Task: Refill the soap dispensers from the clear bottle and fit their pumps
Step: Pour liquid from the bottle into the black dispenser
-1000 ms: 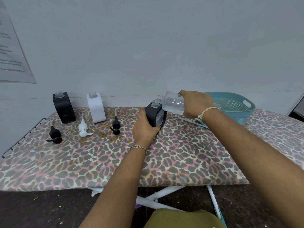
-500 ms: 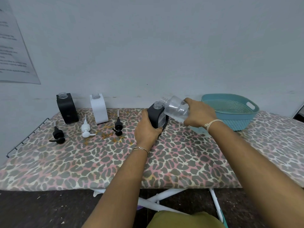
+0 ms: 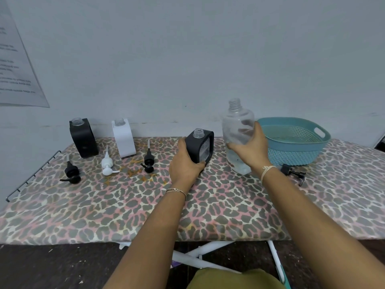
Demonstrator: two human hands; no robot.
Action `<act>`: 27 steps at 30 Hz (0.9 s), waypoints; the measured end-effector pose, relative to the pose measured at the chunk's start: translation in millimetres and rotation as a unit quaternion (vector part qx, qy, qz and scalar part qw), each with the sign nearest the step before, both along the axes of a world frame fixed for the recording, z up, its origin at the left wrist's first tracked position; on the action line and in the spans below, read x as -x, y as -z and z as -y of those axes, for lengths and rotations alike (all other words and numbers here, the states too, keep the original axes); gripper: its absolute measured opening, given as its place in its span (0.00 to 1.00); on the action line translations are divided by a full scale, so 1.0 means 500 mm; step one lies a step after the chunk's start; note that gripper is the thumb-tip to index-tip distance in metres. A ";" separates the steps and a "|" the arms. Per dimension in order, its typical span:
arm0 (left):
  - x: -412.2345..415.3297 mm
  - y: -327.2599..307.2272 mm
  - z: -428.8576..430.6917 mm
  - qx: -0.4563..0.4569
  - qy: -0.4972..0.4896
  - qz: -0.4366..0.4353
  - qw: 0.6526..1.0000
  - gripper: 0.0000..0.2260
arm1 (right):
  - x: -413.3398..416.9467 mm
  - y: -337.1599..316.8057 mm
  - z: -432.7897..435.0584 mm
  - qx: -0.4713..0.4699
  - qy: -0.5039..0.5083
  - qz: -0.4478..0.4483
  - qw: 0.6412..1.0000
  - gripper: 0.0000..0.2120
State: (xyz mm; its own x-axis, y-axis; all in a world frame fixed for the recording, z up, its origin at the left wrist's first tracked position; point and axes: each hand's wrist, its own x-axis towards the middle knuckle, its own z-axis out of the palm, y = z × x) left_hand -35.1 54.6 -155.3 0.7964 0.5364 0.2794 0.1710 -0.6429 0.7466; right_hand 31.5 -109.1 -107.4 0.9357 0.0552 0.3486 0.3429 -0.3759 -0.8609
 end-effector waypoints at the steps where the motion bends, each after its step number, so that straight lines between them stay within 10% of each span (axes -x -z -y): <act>1: 0.000 0.001 0.000 0.000 -0.001 0.000 1.000 0.34 | 0.000 0.008 -0.004 -0.026 0.008 0.001 1.000 0.31; 20: 0.004 0.001 0.002 -0.005 -0.007 -0.004 1.000 0.35 | 0.010 0.083 -0.038 -0.099 0.081 -0.037 0.991 0.38; 27: 0.004 0.000 0.002 0.006 0.003 -0.003 1.000 0.34 | 0.066 0.079 -0.052 -0.093 0.172 0.083 0.977 0.43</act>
